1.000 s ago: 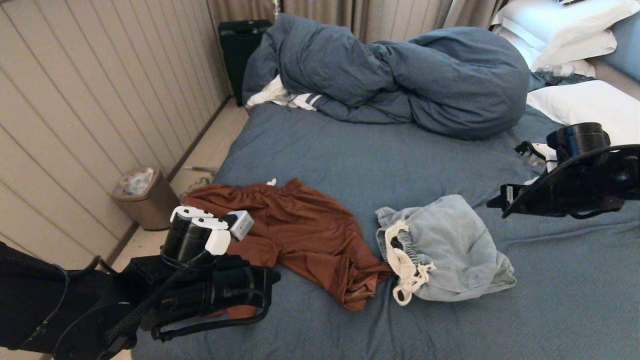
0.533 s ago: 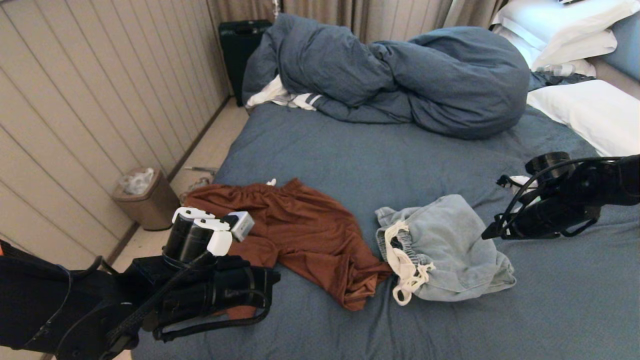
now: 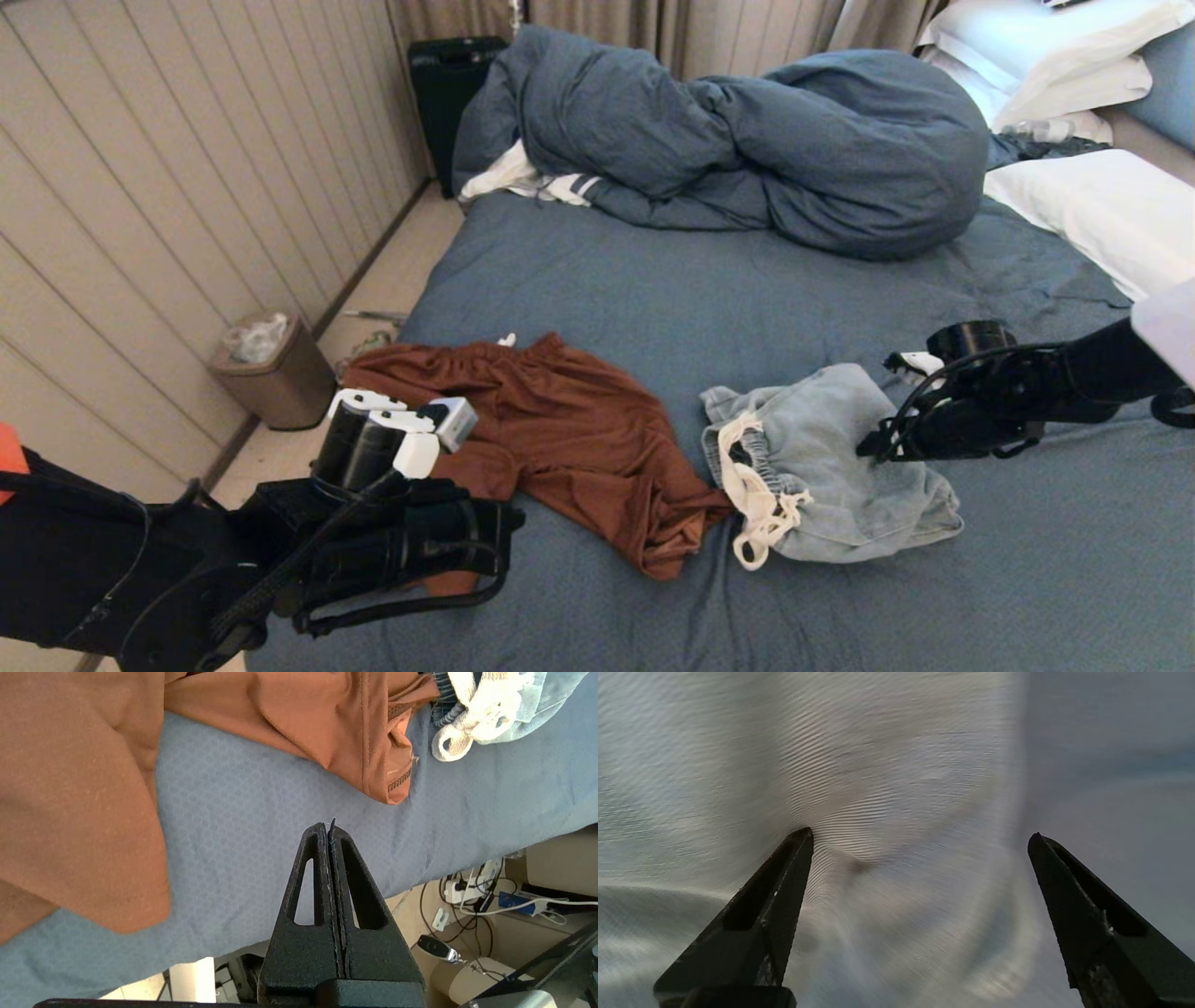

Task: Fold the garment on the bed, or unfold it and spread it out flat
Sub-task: Fold the blue shorts

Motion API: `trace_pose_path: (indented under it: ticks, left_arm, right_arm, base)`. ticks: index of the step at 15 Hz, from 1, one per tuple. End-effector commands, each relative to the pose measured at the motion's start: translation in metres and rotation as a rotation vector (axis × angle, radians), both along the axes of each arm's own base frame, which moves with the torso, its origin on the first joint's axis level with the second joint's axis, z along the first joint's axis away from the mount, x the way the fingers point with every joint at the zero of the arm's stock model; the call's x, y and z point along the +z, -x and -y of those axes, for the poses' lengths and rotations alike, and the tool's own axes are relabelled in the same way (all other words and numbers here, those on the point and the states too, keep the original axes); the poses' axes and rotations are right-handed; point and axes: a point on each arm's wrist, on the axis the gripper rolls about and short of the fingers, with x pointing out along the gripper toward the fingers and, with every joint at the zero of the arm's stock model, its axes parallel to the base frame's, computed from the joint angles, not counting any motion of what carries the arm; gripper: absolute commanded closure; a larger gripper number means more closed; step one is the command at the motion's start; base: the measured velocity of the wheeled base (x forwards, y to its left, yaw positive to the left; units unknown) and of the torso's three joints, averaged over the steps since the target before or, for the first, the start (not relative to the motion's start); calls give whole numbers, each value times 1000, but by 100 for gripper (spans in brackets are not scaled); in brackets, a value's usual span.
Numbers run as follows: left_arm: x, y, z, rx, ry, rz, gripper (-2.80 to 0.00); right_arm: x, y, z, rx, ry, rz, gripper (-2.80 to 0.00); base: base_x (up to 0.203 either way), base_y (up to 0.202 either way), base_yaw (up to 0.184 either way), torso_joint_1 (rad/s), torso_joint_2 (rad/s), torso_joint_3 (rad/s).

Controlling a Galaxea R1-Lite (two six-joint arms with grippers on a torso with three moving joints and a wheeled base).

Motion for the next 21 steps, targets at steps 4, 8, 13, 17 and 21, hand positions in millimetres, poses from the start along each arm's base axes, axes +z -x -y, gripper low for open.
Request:
trace_pose_path:
  ticks: [4, 8, 13, 17, 21]
  left_arm:
    - [-5, -1, 3, -3, 0, 1, 0]
    - [-5, 1, 4, -9, 0, 1, 0]
    - [-6, 1, 4, -9, -1, -2, 0]
    - [-7, 2, 5, -13, -3, -6, 0]
    - [-7, 4, 6, -20, -4, -8, 0]
  right_arm:
    - [-42, -12, -18, 42, 8, 5, -280]
    - [-52, -11, -23, 46, 2, 6, -280]
    - [-55, -15, -22, 10, -21, 11, 0]
    - [-53, -16, -18, -27, -17, 21, 0]
    - [-45, -12, -13, -47, -12, 31, 0]
  base:
    - [0, 0, 0, 0, 0, 0]
    - [0, 0, 0, 0, 0, 0]
    - [0, 0, 0, 0, 0, 0]
    - [0, 0, 0, 0, 0, 0]
    - [0, 0, 0, 0, 0, 0]
